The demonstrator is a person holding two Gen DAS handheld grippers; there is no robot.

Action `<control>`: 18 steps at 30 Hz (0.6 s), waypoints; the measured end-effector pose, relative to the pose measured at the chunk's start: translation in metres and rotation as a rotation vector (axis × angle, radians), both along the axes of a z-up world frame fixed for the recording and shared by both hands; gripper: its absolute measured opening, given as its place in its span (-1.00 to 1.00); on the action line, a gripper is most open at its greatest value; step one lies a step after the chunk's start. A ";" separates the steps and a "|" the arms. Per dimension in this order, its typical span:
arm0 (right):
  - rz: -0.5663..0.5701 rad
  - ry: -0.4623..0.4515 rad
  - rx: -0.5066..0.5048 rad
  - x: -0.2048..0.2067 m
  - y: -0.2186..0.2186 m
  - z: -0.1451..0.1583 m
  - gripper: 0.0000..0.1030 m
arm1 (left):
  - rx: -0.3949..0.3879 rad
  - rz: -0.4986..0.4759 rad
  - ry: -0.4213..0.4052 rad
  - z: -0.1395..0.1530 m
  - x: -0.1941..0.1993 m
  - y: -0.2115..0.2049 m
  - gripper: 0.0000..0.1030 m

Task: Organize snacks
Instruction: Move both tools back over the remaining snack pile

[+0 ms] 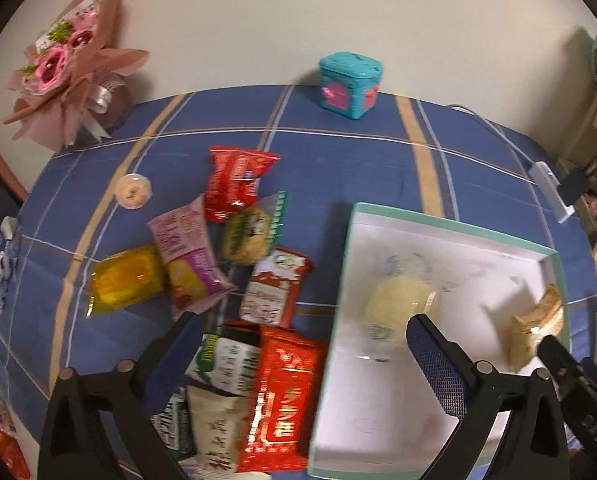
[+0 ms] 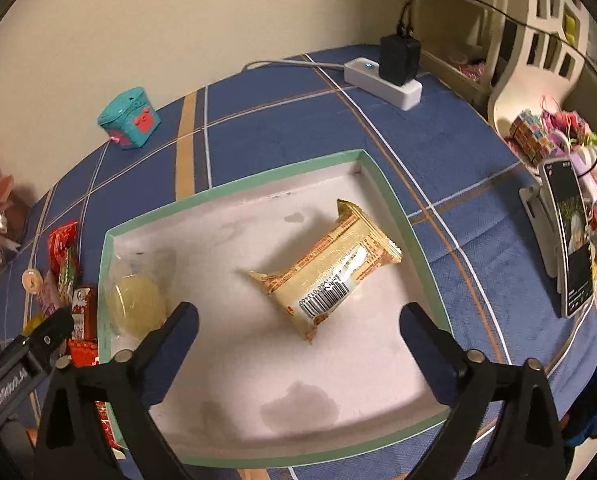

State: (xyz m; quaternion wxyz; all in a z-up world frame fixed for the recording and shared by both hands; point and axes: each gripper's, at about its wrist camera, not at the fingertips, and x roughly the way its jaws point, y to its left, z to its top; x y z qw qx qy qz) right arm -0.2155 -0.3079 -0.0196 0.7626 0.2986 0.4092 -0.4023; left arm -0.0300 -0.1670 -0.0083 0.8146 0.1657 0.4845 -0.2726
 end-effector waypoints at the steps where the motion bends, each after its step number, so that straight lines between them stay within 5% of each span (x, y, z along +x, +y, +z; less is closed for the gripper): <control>1: 0.003 -0.004 -0.004 0.000 0.001 0.001 0.98 | -0.001 0.004 -0.004 0.000 0.001 0.003 1.00; 8: 0.057 -0.055 -0.079 0.007 0.019 0.012 0.98 | 0.037 0.012 -0.062 0.004 0.004 0.020 1.00; 18: 0.094 -0.038 -0.060 0.033 0.045 0.009 0.99 | 0.080 0.038 -0.119 0.015 0.019 0.053 1.00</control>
